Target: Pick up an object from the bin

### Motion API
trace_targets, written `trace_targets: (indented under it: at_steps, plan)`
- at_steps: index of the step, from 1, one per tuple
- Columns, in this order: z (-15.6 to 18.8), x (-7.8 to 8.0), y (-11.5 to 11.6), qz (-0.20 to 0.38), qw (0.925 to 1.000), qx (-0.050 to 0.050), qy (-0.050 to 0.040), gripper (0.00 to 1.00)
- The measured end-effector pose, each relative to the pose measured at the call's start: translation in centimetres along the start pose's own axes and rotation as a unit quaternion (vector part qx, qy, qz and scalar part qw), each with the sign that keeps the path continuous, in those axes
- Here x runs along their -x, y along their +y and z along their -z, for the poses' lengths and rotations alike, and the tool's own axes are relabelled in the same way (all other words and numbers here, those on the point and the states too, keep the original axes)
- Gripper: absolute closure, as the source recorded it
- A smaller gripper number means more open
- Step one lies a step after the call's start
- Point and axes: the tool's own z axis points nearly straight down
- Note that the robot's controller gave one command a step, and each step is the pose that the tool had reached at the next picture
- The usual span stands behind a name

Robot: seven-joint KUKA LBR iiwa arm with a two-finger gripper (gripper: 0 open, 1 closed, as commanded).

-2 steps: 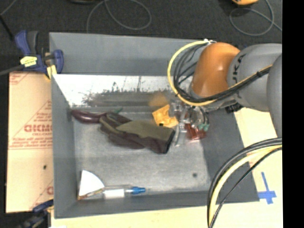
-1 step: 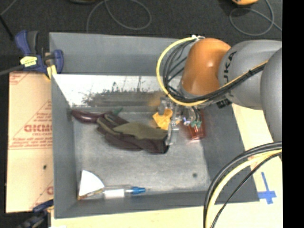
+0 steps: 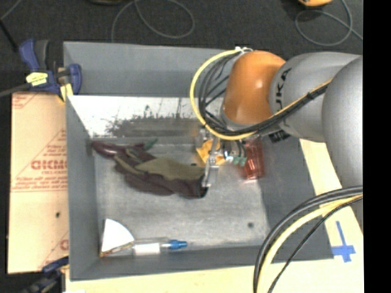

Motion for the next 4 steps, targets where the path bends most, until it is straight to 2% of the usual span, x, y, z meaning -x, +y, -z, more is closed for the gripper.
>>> trace_targets:
  at_steps: [1, 2, 4]
  plan:
    - [-4.2, -2.3, 3.2, 0.005, 1.0, -0.002, 0.0013, 0.0]
    - [-5.3, -2.5, 2.0, -0.062, 0.9981, 0.001, -0.0015, 1.0]
    - [-4.9, -2.5, 1.8, -0.063, 0.998, 0.0, -0.0007, 1.0]
